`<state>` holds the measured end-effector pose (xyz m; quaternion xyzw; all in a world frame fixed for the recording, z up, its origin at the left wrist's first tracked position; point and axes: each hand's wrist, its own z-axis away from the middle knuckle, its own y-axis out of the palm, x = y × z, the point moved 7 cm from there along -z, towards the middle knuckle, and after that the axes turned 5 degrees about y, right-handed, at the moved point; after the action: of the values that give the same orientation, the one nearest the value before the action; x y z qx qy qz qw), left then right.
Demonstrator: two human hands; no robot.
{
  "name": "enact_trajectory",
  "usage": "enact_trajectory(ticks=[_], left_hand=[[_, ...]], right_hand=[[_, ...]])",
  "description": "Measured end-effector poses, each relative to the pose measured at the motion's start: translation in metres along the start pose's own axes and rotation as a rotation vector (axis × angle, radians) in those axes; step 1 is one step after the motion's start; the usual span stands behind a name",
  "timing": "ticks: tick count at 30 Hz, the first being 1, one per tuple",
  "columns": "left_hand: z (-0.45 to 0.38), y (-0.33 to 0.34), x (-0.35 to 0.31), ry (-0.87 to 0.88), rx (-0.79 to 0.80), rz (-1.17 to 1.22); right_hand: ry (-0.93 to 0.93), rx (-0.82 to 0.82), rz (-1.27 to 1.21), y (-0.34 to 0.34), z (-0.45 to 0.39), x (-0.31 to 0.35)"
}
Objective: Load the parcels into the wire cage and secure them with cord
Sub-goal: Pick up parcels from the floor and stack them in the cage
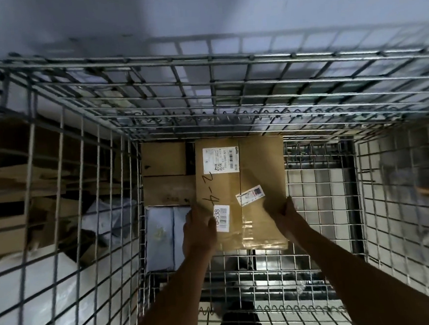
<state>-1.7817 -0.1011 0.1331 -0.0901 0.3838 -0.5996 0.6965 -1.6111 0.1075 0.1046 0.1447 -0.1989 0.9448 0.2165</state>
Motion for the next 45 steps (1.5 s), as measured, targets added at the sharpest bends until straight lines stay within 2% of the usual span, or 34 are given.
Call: enact_trajectory(ticks=[2,4,9,13,17,20,23,29,34,40,45], left_hand=[[0.009,-0.007,-0.007,-0.011,-0.005,0.015],[0.022,-0.026,-0.019,-0.018,-0.018,0.023],[0.040,-0.094,-0.076,0.099,0.027,-0.081],[0.073,-0.194,-0.161,0.265,-0.036,-0.126],[0.124,-0.294,-0.218,0.373,-0.110,-0.157],[0.181,-0.381,-0.242,0.474,-0.212,-0.261],[0.241,-0.472,-0.234,0.520,-0.310,-0.360],[0.357,-0.673,-0.136,0.408,-0.532,-0.357],[0.449,-0.783,0.025,0.203,-0.679,-0.332],[0.595,-0.834,0.249,-0.156,-0.882,-0.158],[0.733,-0.803,0.383,-0.449,-1.022,0.012]], right_hand=[[-0.016,-0.046,0.081,-0.005,0.011,0.018],[-0.119,-0.090,0.175,-0.007,0.032,0.047],[-0.277,-0.105,0.586,-0.008,0.100,0.126],[-0.397,-0.110,0.624,-0.024,0.183,0.221],[-0.520,-0.138,0.668,-0.032,0.273,0.309],[-0.588,-0.186,0.727,-0.034,0.361,0.371],[-0.710,-0.221,0.724,-0.029,0.460,0.433],[-1.041,-0.253,0.735,0.050,0.674,0.532],[-1.261,-0.204,0.876,0.197,0.805,0.564],[-1.492,0.099,1.043,0.440,0.928,0.515],[-1.638,0.338,1.216,0.575,1.001,0.422]])
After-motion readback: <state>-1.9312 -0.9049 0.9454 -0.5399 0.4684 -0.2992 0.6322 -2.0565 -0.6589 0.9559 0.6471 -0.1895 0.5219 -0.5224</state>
